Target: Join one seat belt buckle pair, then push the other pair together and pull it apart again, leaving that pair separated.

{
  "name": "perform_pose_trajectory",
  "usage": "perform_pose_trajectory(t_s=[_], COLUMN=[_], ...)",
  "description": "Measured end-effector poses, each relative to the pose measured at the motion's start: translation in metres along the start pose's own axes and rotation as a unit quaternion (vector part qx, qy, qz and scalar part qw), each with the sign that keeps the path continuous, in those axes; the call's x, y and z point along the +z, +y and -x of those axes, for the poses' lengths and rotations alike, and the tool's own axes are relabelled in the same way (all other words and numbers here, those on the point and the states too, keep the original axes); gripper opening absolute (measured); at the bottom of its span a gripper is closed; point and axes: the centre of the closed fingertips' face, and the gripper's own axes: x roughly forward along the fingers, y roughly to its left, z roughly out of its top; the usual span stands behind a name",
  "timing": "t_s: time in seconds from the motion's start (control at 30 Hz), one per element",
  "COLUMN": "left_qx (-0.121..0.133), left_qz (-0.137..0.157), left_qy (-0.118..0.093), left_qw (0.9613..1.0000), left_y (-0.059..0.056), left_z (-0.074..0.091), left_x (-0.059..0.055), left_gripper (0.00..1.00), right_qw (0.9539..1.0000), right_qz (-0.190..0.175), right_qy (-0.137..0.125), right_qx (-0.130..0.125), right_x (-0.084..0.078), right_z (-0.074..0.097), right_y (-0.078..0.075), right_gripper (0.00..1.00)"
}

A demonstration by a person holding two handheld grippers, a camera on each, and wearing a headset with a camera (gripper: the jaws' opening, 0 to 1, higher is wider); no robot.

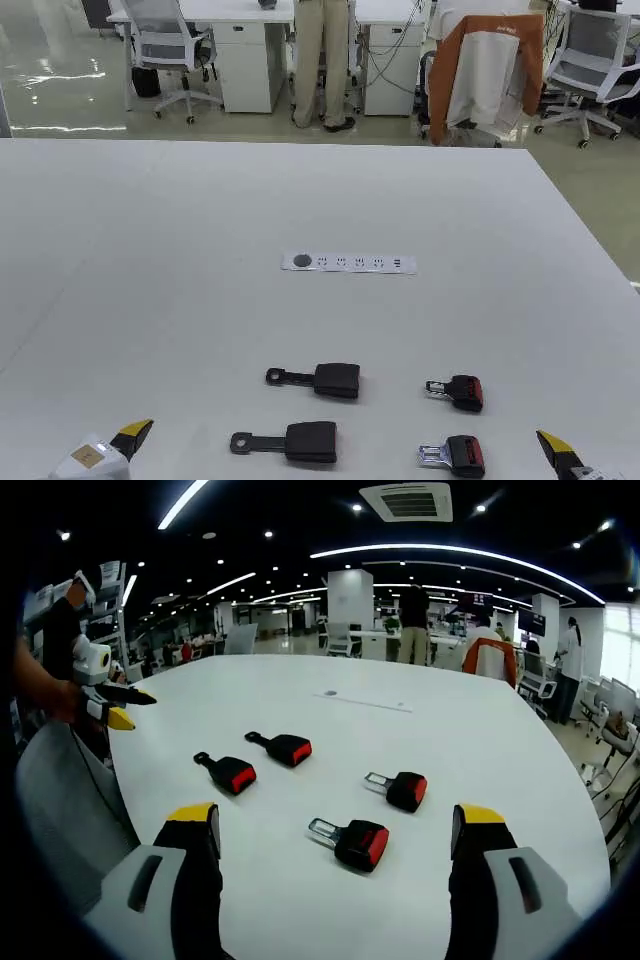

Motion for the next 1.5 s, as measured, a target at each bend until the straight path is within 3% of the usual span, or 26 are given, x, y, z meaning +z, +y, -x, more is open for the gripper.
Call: perform_pose_trajectory(t_s=[0.47,1.5], left_qx=[0.001,-0.006], left_qz=[0.004,-0.001], left_qy=[0.005,-0.002], left_qw=[1.0,1.0], left_y=[-0.003,-0.008], left_z=[0.001,0.0], left_x=[-0.003,0.006], left_gripper=[0.99,1.0], right_qw=[0.9999,0.9999], right_qz=[-0.01,-0.008], right_qy=[-0.001,-0.01], right_qx=[-0.002,-0.005], right_x=[-0.003,0.007], right_z=[-0.001,0.001], right_y=[-0.001,-0.005], right_gripper=[0.96,0.98])
